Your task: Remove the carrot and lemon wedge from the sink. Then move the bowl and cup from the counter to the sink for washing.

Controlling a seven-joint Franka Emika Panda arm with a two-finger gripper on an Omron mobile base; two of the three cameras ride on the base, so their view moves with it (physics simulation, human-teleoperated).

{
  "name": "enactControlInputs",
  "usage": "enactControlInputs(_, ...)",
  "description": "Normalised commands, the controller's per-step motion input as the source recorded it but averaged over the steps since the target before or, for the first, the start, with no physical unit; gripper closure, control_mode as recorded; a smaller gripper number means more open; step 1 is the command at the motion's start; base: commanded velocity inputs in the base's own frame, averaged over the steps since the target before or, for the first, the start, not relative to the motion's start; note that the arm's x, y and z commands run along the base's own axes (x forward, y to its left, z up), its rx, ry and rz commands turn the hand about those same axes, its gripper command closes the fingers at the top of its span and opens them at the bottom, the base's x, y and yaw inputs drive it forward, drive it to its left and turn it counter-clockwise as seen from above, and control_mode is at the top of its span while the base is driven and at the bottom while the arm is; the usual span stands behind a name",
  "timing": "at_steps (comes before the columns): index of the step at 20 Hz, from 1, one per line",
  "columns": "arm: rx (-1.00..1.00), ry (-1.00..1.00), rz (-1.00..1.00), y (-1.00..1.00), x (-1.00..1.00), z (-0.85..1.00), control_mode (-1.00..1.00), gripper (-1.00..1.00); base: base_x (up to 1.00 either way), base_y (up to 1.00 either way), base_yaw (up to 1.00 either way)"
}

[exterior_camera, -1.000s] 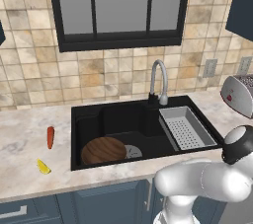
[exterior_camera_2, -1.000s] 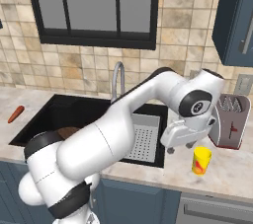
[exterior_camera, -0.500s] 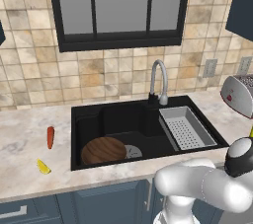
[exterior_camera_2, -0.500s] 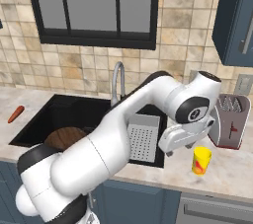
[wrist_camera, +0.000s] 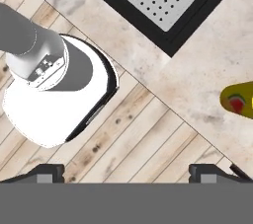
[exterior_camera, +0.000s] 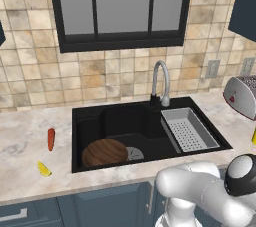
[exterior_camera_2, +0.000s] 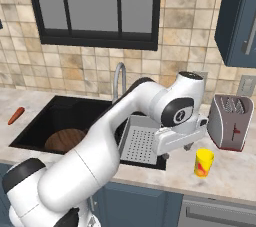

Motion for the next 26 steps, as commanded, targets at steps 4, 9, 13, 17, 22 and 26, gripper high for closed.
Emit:
enactControlInputs(4,-0.02,0.0,-0.09,0.0,-0.02,-0.08,-1.0,-1.0,0.0,0.0,0.0)
enactControlInputs(9,-0.04,0.0,-0.11,0.0,0.0,-0.08,-1.0,-1.0,0.0,0.0,0.0)
enactControlInputs(13,-0.01,0.0,-0.11,0.01,0.06,-0.01,-1.0,-1.0,0.0,0.0,0.0)
enactControlInputs(17,0.0,0.0,-0.08,0.0,0.09,0.0,-1.0,-1.0,0.0,0.0,0.0)
enactControlInputs(22,0.0,0.0,-0.05,0.0,0.1,0.0,-1.0,-1.0,0.0,0.0,0.0)
enactControlInputs(26,0.0,0.0,-0.03,0.0,0.11,-0.02,-1.0,-1.0,0.0,0.0,0.0)
